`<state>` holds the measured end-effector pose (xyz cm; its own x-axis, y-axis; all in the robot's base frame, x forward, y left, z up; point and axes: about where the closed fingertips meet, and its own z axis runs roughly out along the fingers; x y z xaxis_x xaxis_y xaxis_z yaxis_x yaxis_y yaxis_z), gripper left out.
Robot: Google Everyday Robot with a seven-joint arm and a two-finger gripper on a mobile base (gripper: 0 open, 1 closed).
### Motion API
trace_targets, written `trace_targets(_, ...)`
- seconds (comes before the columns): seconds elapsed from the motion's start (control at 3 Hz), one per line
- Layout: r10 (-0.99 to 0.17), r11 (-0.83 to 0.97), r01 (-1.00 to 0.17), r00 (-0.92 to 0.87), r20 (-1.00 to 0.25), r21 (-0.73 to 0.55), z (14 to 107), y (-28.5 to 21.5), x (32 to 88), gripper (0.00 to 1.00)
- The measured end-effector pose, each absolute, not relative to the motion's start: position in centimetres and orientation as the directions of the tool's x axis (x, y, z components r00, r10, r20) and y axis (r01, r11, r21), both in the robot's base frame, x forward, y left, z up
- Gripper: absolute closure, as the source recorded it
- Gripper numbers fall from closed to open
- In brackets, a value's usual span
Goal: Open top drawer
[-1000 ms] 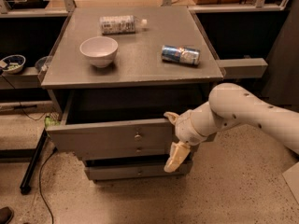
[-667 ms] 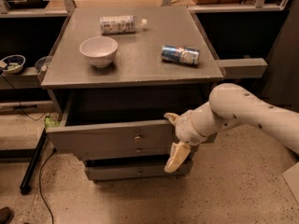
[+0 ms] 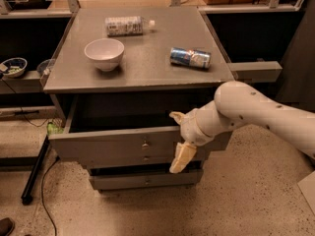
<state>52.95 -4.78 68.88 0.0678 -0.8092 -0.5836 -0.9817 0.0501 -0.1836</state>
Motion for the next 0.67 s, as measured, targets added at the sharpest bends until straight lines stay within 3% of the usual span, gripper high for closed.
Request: trace_targets(0.67,-0.823,0.043,-0.973,0.095,-0.561,-0.228,70.06,-4.24,54.66,0.0)
